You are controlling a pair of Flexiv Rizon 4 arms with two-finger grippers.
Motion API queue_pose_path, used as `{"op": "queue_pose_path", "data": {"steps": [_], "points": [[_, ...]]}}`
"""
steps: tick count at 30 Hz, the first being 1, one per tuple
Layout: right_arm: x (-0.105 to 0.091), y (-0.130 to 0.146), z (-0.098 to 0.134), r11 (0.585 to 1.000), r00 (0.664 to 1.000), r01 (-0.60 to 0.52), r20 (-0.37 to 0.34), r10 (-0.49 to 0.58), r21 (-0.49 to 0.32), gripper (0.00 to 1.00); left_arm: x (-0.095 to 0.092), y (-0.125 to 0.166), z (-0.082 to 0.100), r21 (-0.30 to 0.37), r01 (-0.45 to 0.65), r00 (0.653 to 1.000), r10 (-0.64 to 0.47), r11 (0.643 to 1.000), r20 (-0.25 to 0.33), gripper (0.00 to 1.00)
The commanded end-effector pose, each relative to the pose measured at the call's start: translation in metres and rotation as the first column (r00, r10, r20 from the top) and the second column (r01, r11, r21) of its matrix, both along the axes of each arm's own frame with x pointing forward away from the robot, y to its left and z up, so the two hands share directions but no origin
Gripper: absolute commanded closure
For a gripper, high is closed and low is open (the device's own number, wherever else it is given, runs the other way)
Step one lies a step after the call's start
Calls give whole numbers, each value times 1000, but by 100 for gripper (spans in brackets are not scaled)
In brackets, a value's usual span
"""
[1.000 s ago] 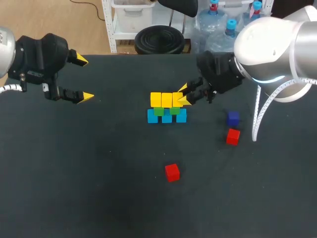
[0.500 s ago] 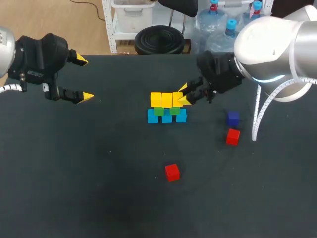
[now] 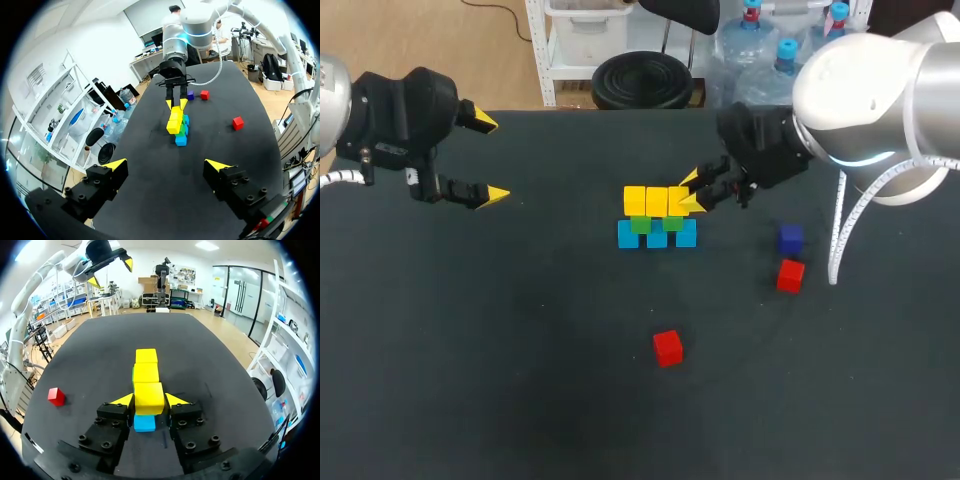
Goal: Place the blue cubes, place green cubes on the blue cubes, place the yellow cubes on the green cubes, then place the red cubes on the yellow cubes, and place purple cube on the red cubes.
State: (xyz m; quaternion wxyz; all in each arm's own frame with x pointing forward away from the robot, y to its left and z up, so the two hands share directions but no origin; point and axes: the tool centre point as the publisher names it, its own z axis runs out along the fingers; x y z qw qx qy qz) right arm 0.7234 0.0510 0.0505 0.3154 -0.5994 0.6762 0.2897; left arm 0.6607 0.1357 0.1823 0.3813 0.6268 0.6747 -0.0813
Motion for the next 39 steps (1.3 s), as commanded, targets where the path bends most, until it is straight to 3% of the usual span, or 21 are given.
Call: {"op": "queue_pose_path", "data": {"steps": [1,3,5,8,12,18,21,26,39], "points": [[1,0,-1,1000,1000,0,-3,0,1,100,0,2,-1,-8,6,1000,-6,1000,5,0],[1,1,-1,1000,1000,-1,-3,1,0,96,0,2,-1,-8,6,1000,-6,1000,5,0],[1,1,-1,1000,1000,-2,-4,2,-1,80,0,2,-1,-8,6,1000,-6,1000,5,0],[1,1,-2,1000,1000,-2,-5,2,-2,69,0,2,-1,-8,6,1000,-6,1000,5,0],[1,1,-2,1000,1000,-1,-6,1,-3,66,0,2,-1,-8,6,1000,-6,1000,5,0],[1,1,-1,1000,1000,-3,-7,3,-5,52,0,2,-1,-8,6,1000,-6,1000,5,0],[1,0,-1,1000,1000,-3,-6,3,-7,22,0,2,-1,-8,6,1000,-6,1000,5,0],[2,-2,2,1000,1000,0,-6,0,-4,2,0,2,-1,-8,6,1000,-6,1000,5,0],[10,-28,28,999,998,46,34,-46,20,0,0,2,-1,-8,6,1000,-6,1000,5,0]]}}
